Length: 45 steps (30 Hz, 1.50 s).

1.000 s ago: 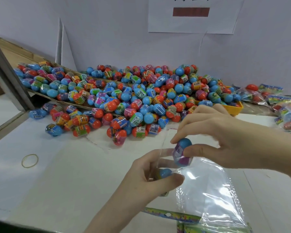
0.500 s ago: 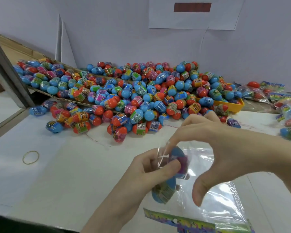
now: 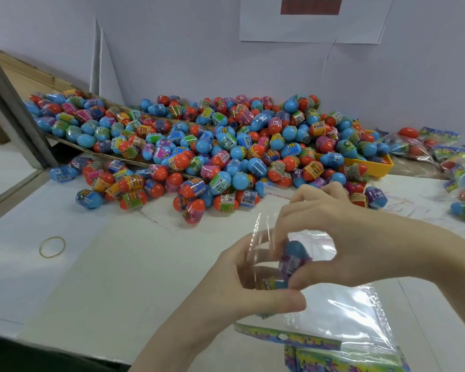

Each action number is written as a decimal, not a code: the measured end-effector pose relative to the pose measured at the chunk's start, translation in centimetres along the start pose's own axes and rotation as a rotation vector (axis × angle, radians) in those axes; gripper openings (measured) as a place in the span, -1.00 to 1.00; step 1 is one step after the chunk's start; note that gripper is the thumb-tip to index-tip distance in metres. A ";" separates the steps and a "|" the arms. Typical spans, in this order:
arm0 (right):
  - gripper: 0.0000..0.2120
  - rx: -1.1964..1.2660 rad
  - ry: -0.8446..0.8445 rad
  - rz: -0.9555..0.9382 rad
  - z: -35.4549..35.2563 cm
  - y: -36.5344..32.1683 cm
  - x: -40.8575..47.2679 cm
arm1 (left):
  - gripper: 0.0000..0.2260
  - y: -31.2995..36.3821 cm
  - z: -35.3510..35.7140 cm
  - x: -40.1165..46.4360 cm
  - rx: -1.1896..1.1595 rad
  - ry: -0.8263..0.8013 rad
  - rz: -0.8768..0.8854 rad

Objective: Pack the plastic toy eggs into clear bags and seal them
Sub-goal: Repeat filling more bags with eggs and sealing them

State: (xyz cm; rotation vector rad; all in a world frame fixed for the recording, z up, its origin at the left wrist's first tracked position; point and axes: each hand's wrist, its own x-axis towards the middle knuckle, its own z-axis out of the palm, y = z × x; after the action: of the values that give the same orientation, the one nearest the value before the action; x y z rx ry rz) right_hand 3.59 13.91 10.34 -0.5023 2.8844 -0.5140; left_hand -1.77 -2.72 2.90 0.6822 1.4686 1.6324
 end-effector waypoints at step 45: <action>-0.77 0.098 0.210 0.041 0.7 0.7 -0.8 | -0.57 -1.7 0.0 -0.2 -0.361 0.160 -0.020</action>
State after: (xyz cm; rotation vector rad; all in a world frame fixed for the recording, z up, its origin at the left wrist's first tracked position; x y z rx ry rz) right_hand 4.27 14.55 9.54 -0.3953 3.0395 -0.7394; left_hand -1.31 -2.95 1.30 0.3395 1.2354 1.9074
